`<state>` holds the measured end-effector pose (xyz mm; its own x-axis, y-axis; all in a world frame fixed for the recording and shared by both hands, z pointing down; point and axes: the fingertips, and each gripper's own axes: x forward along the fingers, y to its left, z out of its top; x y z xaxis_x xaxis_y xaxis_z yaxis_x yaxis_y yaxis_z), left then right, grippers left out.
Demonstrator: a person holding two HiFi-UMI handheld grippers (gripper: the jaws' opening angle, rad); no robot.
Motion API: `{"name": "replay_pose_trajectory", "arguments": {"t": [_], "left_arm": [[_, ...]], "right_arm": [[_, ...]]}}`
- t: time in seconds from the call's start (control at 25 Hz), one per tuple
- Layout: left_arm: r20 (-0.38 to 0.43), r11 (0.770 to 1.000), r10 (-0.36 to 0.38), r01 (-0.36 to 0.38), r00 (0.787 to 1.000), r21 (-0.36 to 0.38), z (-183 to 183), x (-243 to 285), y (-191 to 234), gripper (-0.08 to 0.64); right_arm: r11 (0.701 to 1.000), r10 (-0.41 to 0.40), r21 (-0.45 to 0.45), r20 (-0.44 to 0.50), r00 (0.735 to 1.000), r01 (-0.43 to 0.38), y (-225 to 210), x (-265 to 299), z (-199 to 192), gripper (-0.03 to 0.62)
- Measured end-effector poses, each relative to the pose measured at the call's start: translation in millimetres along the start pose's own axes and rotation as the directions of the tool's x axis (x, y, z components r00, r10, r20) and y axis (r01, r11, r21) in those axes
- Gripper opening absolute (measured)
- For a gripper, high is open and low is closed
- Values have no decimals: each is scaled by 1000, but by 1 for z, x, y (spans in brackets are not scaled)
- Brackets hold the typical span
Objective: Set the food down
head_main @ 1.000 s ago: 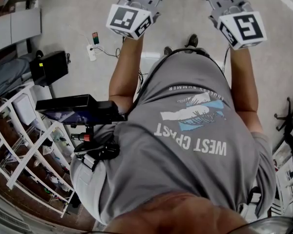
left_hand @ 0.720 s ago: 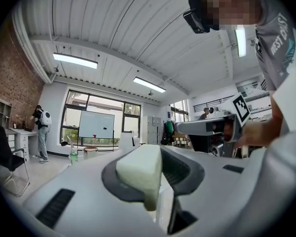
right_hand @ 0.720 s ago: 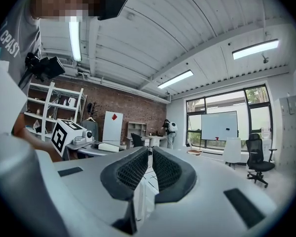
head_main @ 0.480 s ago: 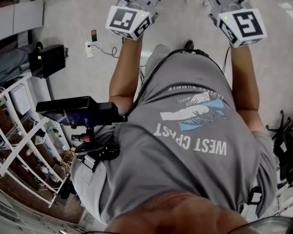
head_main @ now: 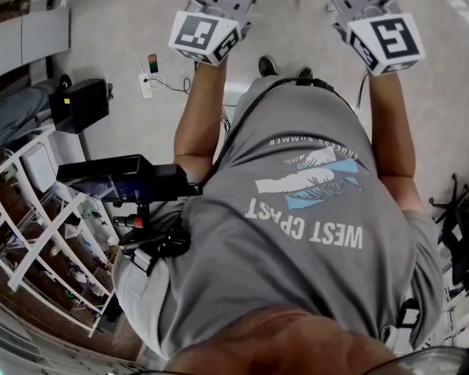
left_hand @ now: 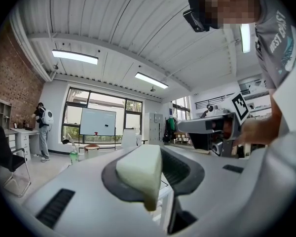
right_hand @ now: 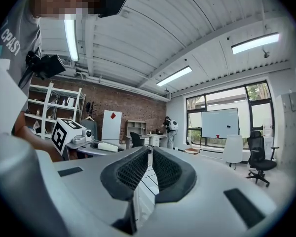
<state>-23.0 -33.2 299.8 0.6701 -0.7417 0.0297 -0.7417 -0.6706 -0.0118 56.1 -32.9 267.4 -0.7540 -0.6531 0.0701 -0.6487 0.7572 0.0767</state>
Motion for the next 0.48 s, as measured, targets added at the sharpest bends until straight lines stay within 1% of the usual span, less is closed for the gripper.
{"name": "replay_pose_trajectory", "arguments": {"t": [0.2, 0.28, 0.48], "left_arm": [[15, 999, -38, 38, 999, 2, 6, 11, 34, 96], [22, 999, -51, 51, 998, 1, 6, 13, 48, 96], [27, 997, -78, 78, 997, 5, -18, 22, 87, 96]], "right_arm": [[999, -39, 1, 5, 999, 39, -9, 32, 7, 11], [999, -53, 5, 0, 999, 53, -9, 45, 4, 11], [997, -80, 10, -10, 997, 80, -11, 82, -21, 11]]}}
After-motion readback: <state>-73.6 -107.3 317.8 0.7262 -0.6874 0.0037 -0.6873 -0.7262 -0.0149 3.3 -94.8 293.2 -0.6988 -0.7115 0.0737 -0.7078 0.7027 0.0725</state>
